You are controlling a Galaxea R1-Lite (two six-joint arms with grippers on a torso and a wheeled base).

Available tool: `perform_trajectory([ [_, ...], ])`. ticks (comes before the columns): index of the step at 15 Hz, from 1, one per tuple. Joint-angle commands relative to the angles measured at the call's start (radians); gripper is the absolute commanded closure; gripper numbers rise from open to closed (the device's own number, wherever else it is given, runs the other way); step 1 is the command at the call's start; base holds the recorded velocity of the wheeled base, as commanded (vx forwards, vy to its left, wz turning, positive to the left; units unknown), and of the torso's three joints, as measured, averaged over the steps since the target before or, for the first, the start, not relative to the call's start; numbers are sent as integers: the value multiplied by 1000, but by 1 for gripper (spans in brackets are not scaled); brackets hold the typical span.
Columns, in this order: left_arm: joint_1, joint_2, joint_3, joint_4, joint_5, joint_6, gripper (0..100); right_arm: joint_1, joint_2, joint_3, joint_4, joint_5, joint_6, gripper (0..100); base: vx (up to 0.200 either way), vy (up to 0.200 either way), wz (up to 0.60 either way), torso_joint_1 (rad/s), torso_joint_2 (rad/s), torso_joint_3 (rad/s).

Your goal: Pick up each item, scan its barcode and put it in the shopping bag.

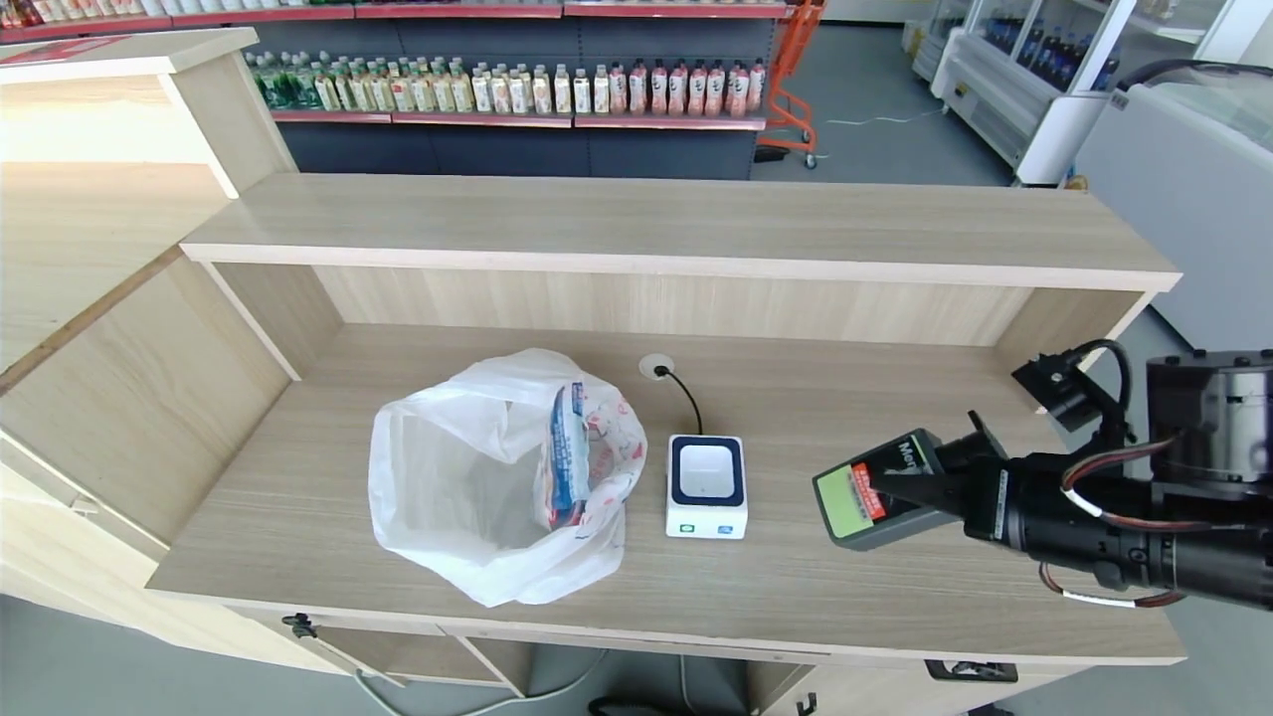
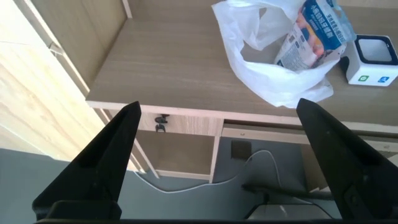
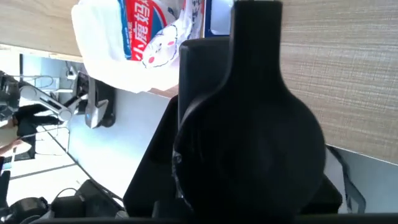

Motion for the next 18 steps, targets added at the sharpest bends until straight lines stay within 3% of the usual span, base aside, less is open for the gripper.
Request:
perform_trajectory([
  [1,0,0,0,0,0,-2,0,-3,96,-37,-1,-35,-36,100,0,0,0,0,0,0],
  [7,0,0,0,0,0,-2,0,-3,243,-143,-6,-61,-73,100,0,0,0,0,0,0],
  [13,0,0,0,0,0,0,0,2,415,-174,-194,-58,-81,100,0,0,0,0,0,0],
  [18,0,0,0,0,0,0,0,23,486,-244,-196,-55,-81,100,0,0,0,0,0,0],
])
